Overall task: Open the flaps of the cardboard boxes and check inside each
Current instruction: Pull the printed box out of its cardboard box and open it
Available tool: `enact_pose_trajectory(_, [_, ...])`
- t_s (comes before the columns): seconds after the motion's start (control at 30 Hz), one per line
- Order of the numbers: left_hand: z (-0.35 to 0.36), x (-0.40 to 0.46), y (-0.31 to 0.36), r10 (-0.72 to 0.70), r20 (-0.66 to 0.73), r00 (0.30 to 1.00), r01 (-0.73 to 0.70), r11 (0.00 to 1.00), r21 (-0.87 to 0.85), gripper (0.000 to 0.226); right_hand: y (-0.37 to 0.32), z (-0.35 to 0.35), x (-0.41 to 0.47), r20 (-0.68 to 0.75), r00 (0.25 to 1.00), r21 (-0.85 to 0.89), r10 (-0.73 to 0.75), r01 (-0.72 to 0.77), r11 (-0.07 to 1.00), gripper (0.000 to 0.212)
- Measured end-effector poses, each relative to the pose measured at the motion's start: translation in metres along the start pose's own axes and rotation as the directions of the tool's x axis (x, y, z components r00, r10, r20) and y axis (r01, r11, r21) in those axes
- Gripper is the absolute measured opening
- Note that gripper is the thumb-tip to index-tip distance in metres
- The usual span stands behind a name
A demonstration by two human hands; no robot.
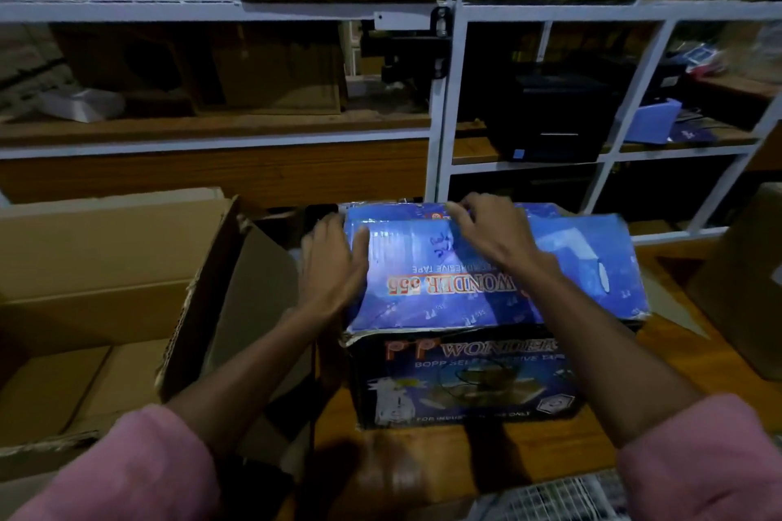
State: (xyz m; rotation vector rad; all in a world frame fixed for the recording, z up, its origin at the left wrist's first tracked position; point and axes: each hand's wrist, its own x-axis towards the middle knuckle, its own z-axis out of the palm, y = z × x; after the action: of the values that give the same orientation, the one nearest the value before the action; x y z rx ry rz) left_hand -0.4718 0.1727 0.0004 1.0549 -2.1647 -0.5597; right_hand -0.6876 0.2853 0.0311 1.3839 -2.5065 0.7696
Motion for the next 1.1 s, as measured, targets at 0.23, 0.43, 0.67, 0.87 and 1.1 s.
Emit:
enact_pose_trajectory(0.23, [-0.061,0.018,0.086,0.072,0.349,0.934,-0.152,0.967,0.206,0.049,-0.026,-0.108,-0.008,0.367,0.93,0.125,0.014,-0.064,0.99,0.015])
enact_pose_trajectory(0.43, [-0.065,-0.02,0.095,0.117,0.84,0.53,-0.295,0.954,0.054,0.04,-0.014,-0.093,-0.047,0.699,0.713,-0.081,0.051,0.008,0.997,0.024])
enact_pose_trajectory(0.67, [0.005,-0.081,0.037,0.32,0.743,0.587,-0.527,0.848,0.051,0.028,0.002,-0.04,-0.105,0.747,0.644,-0.132,0.165,-0.099,0.986,0.06])
enact_pose_trajectory(0.87, [0.025,-0.095,0.034,0.495,0.572,0.654,-0.573,0.818,-0.054,0.041,0.004,0.003,-0.142,0.365,0.926,-0.274,0.099,0.005,0.962,0.004])
enact_pose_trajectory(1.1, [0.053,-0.089,0.098,0.487,0.566,0.665,-0.409,0.872,-0.27,0.058,-0.019,0.011,-0.163,0.231,0.963,-0.241,0.14,-0.083,0.967,0.035])
